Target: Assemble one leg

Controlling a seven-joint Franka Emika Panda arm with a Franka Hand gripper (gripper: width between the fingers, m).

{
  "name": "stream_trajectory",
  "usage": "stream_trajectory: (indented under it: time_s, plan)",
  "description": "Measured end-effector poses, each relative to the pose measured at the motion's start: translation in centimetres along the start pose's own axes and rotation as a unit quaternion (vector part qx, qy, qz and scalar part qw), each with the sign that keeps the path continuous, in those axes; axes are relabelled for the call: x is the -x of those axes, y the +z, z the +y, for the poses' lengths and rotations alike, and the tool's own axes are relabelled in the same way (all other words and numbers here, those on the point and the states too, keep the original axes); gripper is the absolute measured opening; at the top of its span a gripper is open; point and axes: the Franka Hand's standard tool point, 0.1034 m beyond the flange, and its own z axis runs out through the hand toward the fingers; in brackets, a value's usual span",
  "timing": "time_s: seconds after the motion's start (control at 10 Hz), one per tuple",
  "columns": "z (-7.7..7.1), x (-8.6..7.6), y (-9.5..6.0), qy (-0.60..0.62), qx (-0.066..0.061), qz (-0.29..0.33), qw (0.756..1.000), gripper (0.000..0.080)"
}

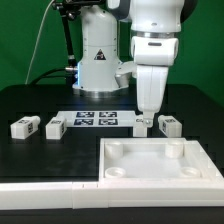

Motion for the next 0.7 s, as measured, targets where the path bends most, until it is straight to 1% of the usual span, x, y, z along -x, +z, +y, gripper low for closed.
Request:
stream_trajectory:
  time_s: [0.2, 0.4, 0.5, 0.6, 0.7]
  plan:
    - [0.0, 0.0, 0.0, 0.067, 0.000, 0.000, 0.998, 0.0649]
    - [0.0, -0.1, 0.0, 0.143, -0.001, 0.001, 0.990, 0.0649]
    - [-0.1, -0.1, 0.1, 0.194, -0.001, 0.001, 0.981, 0.0649]
    - [-1.1, -0.2, 0.6, 0.286, -0.007, 0.003, 0.958, 0.0649]
    - [-1.9, -0.5, 1.0, 0.333, -0.010, 0.002, 0.943, 0.0649]
